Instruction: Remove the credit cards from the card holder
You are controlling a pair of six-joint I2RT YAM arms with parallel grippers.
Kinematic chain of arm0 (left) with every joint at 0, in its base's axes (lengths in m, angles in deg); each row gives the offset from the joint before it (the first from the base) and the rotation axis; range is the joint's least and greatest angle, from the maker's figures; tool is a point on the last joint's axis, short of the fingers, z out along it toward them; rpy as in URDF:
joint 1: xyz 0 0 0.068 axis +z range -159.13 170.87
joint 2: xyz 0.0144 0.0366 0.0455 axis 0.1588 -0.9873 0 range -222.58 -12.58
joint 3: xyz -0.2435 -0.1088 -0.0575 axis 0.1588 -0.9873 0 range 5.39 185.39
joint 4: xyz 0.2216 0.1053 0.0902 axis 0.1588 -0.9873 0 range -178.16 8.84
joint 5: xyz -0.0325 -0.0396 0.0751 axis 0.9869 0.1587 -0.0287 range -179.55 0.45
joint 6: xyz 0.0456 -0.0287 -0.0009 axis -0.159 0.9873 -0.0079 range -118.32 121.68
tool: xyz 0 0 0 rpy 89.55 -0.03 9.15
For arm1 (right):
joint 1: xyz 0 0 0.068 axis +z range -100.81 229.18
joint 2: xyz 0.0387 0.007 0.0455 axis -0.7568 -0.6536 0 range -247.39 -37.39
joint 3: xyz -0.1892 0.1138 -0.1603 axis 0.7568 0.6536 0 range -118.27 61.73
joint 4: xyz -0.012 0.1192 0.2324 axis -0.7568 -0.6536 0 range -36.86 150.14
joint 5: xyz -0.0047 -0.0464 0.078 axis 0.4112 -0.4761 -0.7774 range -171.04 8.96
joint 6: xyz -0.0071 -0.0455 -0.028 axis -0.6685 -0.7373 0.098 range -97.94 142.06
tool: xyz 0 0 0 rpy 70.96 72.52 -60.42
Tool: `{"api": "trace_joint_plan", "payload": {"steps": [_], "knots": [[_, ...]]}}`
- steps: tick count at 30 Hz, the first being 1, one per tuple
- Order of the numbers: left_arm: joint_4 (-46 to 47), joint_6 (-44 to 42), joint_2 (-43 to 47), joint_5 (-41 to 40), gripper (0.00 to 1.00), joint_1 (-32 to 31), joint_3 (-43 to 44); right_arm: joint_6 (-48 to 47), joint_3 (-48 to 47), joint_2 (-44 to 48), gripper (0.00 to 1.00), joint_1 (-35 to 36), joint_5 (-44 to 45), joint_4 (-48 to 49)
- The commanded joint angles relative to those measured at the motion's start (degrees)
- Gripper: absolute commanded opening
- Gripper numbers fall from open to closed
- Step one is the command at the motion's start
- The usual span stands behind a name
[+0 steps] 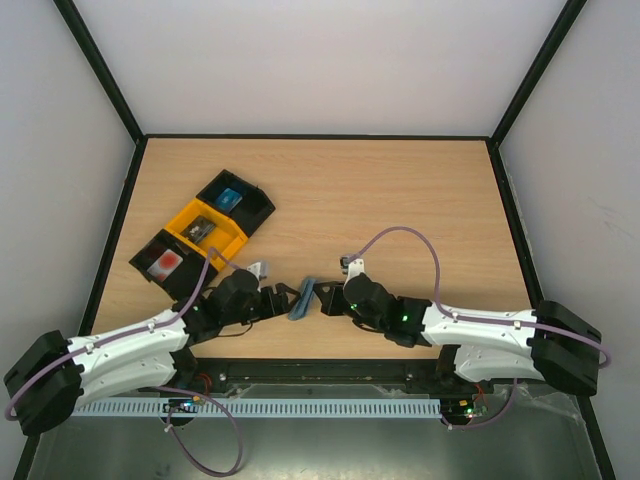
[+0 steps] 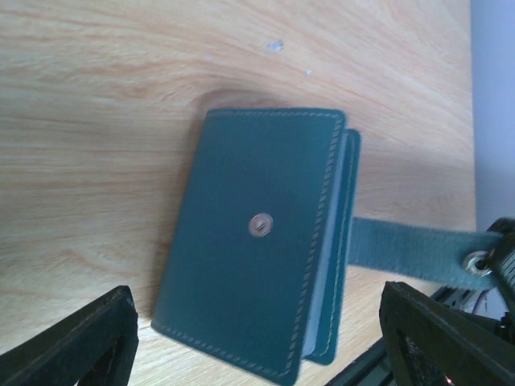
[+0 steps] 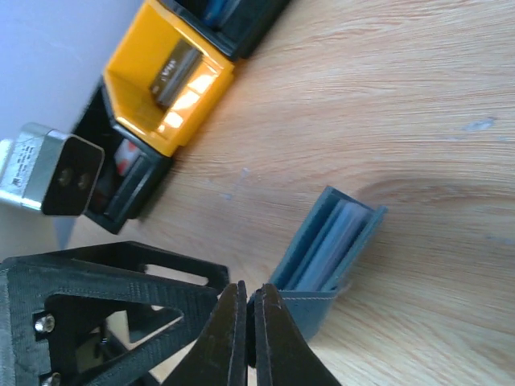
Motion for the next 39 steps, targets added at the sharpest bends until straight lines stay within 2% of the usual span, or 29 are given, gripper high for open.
{"api": "trace_joint_plan", "payload": {"steps": [1,11,21,28,36,39], "knots": [[-0.91,-3.04,-0.67,0.64,0.84,-0.24,2.81,2.64,1.58,1.47,0.02,0.36,-1.64,7.99],[1.73,-3.61,-3.34,1.56,0.84,-0.26,1.39,2.81,2.94,2.42,0.02,0.41,-0.92,8.89],[-1.09,-6.01,-6.8,-1.48,0.74,-0.25,2.9,2.38,3.53,2.69,0.02,0.36,0.17,9.31],[-0.86,-6.49,-7.43,-1.35,0.5,-0.29,2.89,3.22,4.76,3.3,0.02,0.36,4.28,4.05],[-0.23,-7.21,-6.36,-0.16,0.3,-0.27,2.77,5.86,11.57,8.58,0.02,0.3,10.08,-2.04],[1.24,-7.37,-6.08,1.46,0.16,-0.27,2.6,6.38,13.15,9.78,0.02,0.28,10.73,-3.05]]}}
